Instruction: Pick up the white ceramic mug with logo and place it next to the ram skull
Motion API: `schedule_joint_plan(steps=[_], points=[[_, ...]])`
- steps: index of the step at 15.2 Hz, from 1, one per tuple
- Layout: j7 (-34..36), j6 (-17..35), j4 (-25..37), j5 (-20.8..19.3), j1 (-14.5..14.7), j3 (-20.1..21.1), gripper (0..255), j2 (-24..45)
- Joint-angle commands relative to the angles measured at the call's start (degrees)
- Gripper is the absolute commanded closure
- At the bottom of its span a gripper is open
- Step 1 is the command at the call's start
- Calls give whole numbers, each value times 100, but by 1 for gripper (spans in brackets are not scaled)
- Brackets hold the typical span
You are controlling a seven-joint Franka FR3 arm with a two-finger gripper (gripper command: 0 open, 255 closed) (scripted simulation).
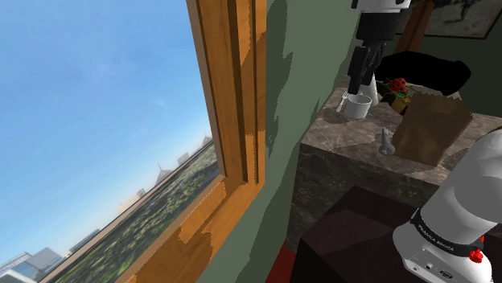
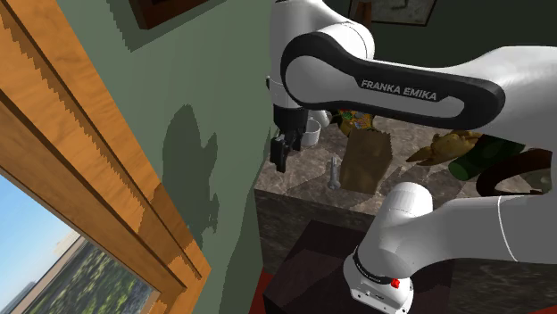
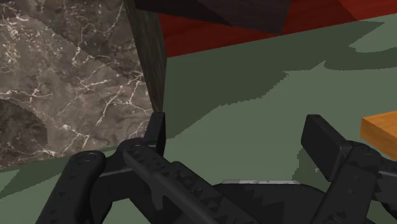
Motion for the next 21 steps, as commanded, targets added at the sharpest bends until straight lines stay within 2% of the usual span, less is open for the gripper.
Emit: schedule_joint_plan(steps=[1,11,21], points=[[0,0,0,0,0,0,0,0],[-1067,1275,-521,-810,-441,-844,0,724],[-2050,2631,-338,-1323,-814,-1690,0,2118]])
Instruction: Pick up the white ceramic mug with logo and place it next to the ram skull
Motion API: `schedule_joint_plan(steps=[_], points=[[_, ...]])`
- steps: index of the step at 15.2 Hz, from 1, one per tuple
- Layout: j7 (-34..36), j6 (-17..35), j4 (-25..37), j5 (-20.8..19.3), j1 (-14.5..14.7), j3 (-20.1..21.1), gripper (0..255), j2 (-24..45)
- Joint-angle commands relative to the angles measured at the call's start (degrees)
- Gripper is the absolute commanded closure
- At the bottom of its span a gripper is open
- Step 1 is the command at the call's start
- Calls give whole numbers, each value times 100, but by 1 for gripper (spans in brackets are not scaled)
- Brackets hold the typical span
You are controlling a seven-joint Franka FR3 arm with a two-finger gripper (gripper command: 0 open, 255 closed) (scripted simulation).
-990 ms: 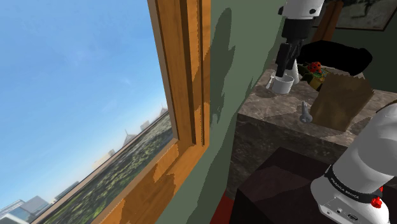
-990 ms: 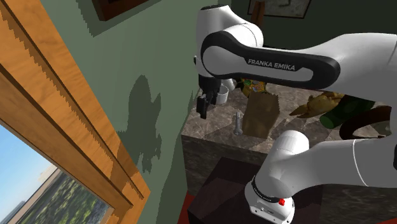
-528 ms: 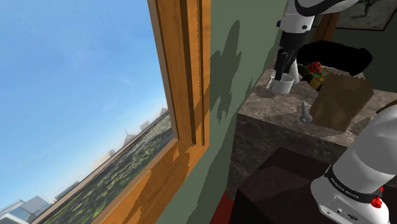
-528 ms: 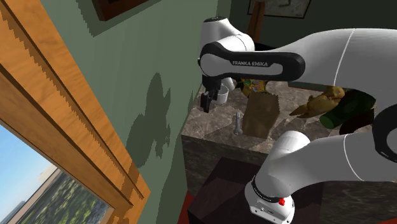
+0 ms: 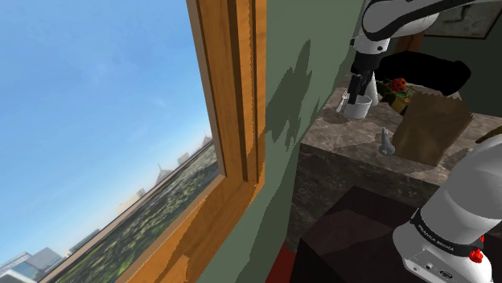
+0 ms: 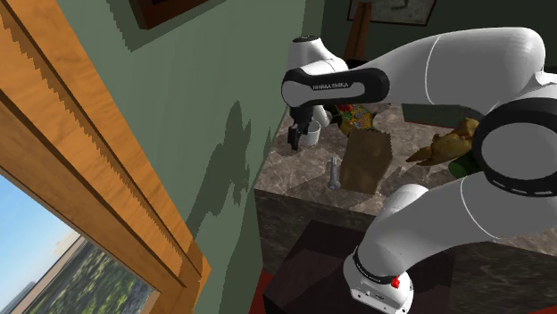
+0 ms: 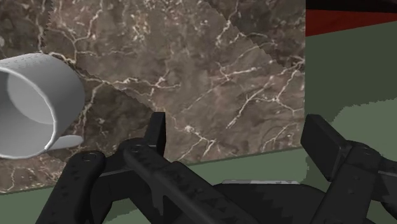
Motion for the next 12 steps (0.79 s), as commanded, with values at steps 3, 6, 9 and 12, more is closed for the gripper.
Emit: schedule_joint_plan(steps=[3,6,9,12], points=[[-425,538,247,-81,-113,-342,0,705],[-747,885,505,-50,-182,-570,0,1257],[-1094,1192,825,63,-253,-774,0,1838],[-1465,1450,1206,256,-342,-939,0,2443]])
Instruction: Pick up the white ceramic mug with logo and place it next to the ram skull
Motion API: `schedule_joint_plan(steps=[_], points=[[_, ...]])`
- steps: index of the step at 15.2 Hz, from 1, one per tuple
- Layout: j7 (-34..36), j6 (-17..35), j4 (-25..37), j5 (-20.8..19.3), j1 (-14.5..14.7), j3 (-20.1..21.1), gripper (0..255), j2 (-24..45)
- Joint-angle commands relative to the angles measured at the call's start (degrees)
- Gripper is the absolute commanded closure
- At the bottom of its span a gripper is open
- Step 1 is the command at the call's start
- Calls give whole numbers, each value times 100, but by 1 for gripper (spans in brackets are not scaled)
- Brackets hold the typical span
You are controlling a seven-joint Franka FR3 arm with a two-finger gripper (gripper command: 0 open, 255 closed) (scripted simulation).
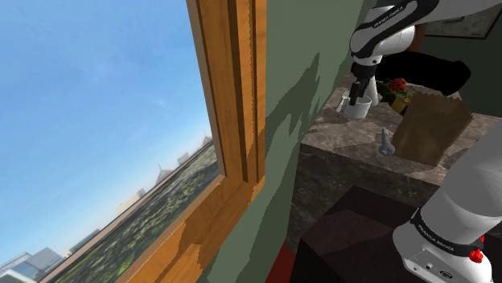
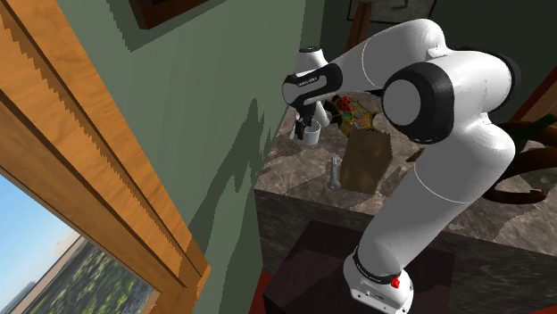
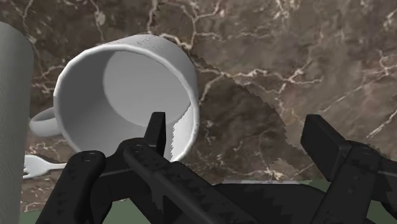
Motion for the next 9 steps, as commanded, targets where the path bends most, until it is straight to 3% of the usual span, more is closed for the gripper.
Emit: schedule_joint_plan(steps=[1,9], points=[[-253,154,297,154,-63,-94,0,431],[-386,724,86,331,-106,-93,0,812]])
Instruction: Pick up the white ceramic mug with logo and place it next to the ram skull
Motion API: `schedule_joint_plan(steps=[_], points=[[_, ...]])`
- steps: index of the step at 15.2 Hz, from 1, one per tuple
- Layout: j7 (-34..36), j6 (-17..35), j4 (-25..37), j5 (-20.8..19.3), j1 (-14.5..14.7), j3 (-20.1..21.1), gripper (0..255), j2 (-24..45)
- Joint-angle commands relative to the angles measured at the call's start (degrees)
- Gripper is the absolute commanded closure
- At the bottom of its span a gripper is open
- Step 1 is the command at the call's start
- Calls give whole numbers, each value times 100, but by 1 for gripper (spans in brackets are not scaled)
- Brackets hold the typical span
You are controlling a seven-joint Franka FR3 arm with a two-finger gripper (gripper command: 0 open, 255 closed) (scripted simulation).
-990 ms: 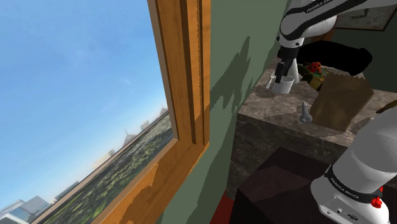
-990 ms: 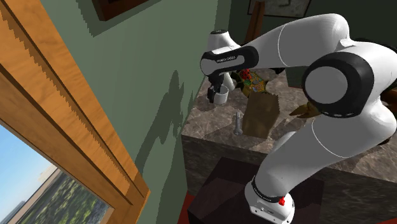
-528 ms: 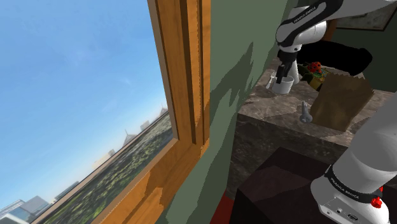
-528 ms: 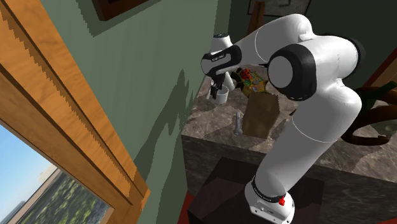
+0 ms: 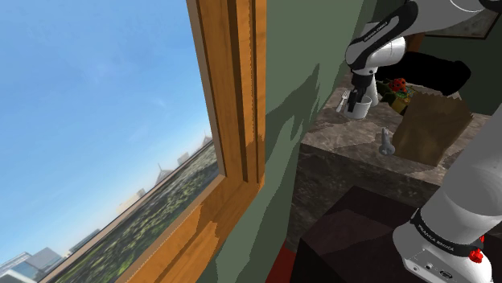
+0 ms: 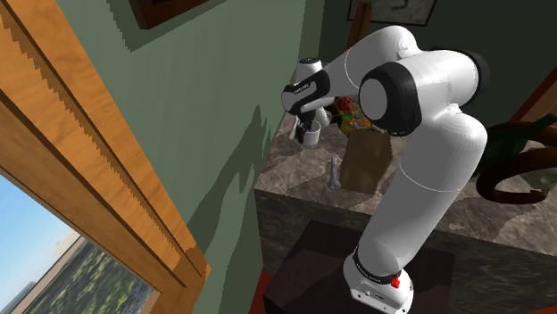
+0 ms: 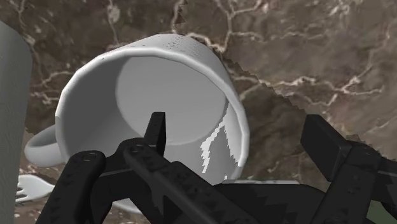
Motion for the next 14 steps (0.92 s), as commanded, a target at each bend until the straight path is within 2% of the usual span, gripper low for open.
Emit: schedule_joint_plan(steps=[1,8,9,14], points=[[-10,97,-45,26,-1,5,0,54],[-10,96,-44,26,-1,5,0,55],[-10,96,-44,26,-1,5,255,55],[-10,96,-44,26,-1,5,255,55]])
